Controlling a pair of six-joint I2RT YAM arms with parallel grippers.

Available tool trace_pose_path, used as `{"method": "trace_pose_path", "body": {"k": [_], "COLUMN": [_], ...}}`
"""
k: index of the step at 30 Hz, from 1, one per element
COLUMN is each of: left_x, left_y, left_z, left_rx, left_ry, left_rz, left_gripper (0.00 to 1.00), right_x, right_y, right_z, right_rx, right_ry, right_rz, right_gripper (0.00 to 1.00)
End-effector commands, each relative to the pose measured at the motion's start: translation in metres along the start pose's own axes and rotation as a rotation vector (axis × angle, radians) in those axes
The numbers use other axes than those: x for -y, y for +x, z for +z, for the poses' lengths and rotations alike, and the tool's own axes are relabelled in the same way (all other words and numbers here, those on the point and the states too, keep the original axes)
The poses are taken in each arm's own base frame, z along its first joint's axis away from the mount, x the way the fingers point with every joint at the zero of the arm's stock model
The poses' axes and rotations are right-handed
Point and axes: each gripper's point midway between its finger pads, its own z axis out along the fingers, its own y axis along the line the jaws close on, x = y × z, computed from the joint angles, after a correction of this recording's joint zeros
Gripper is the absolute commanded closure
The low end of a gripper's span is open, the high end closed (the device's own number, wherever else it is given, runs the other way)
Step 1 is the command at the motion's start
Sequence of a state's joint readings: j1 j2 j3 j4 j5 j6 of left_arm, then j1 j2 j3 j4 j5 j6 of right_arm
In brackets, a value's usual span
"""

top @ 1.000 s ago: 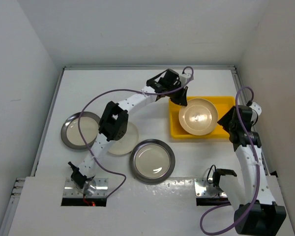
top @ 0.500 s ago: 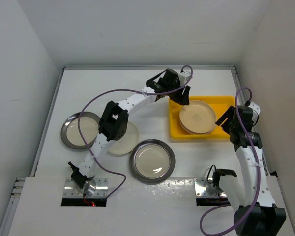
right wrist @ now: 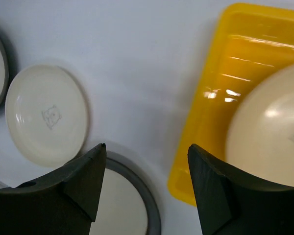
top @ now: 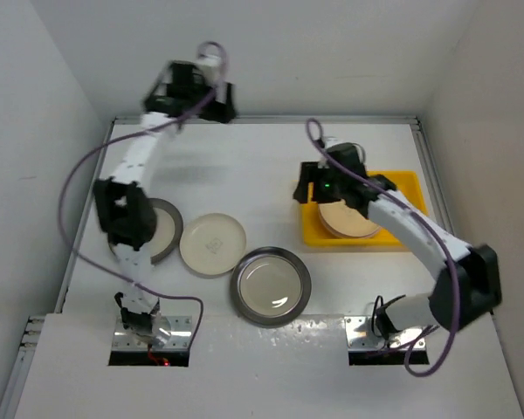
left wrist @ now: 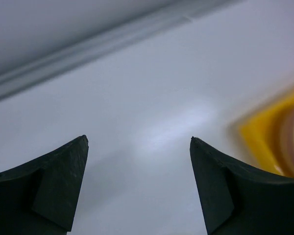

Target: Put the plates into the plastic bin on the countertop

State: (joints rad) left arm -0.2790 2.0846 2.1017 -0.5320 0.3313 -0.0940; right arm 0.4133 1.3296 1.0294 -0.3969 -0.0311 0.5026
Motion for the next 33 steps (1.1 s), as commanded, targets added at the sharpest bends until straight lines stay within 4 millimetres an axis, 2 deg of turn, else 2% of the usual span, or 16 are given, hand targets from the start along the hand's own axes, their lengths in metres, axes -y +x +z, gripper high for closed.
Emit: {"method": "trace_pose_path", "body": {"k": [1,2,3,4,5,7,8,11,14,17,19,21,26,30,31,33], "left_x": [-0.114,-0.132,-0.149,-0.16,-0.191,-0.211,-0.226,-0.243,-0.241,-0.245,-0.245,-0.244,-0.248,-0.249,-0.249,-0.248], "left_y": [-0.007,0.001,0.014,0.037,0.056,0.105,0.119,0.173,0.202,0.224,0.228,0.23,0.237,0.243,0.244,0.242], "left_z": [-0.132,-0.151,-0.172,-0.194,-0.225,-0.253,-0.285,-0.324,-0.343,-0.363,-0.366,-0.368,-0.364,-0.359,-0.356,-0.354], "left_rx": [0.019,0.014,-0.002,-0.026,-0.031,-0.094,-0.078,-0.124,-0.138,-0.126,-0.115,-0.113,-0.123,-0.129,-0.128,-0.121], "left_ry": [-0.344,-0.388,-0.432,-0.474,-0.55,-0.616,-0.677,-0.734,-0.746,-0.758,-0.751,-0.74,-0.714,-0.695,-0.679,-0.667], "left_rz": [-0.007,-0.022,-0.057,-0.098,-0.16,-0.242,-0.292,-0.379,-0.416,-0.482,-0.501,-0.507,-0.513,-0.538,-0.544,-0.544], "left_gripper": [0.14,0.13,0.13,0.13,0.13,0.13,0.12,0.12,0.12,0.12,0.12,0.12,0.13,0.16,0.16,0.16], "right_x": [-0.071,-0.093,-0.111,-0.112,-0.132,-0.144,-0.164,-0.174,-0.174,-0.162,-0.158,-0.152,-0.136,-0.129,-0.104,-0.084], "right_y": [0.017,-0.001,0.01,0.031,0.032,0.07,0.076,0.117,0.127,0.136,0.138,0.126,0.078,0.0,-0.016,-0.035], "right_z": [0.047,0.05,0.056,0.085,0.091,0.119,0.12,0.144,0.163,0.174,0.174,0.172,0.162,0.114,0.111,0.083], "right_rx": [-0.109,-0.083,-0.12,-0.209,-0.217,-0.344,-0.355,-0.44,-0.416,-0.403,-0.398,-0.34,-0.193,-0.053,-0.034,0.007], "right_ry": [-0.188,-0.232,-0.272,-0.249,-0.281,-0.29,-0.327,-0.318,-0.265,-0.168,-0.14,-0.086,0.002,-0.018,0.024,0.046], "right_rz": [-0.13,-0.171,-0.201,-0.214,-0.236,-0.264,-0.296,-0.333,-0.347,-0.356,-0.358,-0.362,-0.349,-0.263,-0.198,-0.14], "right_gripper": [0.33,0.33,0.33,0.33,0.33,0.33,0.35,0.38,0.43,0.56,0.77,1.0,1.0,1.0,1.0,1.0]}}
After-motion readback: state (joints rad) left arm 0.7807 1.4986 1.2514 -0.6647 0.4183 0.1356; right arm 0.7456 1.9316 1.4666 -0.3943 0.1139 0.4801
